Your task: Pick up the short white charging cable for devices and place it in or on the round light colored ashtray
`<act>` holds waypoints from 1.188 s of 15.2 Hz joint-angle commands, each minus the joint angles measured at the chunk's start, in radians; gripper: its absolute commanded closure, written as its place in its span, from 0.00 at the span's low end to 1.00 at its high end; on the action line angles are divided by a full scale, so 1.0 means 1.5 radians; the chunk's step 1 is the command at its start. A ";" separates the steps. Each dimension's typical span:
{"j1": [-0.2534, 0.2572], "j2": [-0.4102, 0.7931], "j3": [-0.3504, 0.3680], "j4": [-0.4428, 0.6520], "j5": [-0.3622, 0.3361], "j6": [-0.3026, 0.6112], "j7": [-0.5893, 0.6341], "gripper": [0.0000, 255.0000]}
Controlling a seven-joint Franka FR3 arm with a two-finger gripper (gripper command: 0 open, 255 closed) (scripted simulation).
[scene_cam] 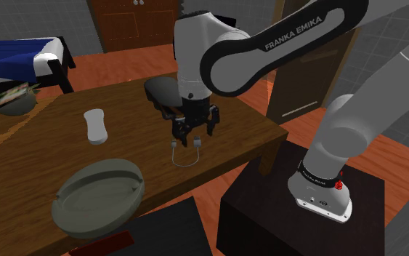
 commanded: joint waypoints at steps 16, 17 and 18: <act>0.000 0.010 0.006 -0.022 0.001 0.032 0.001 1.00; -0.001 0.010 0.006 -0.021 0.000 0.031 0.001 1.00; -0.001 0.012 0.007 -0.020 0.000 0.032 0.002 1.00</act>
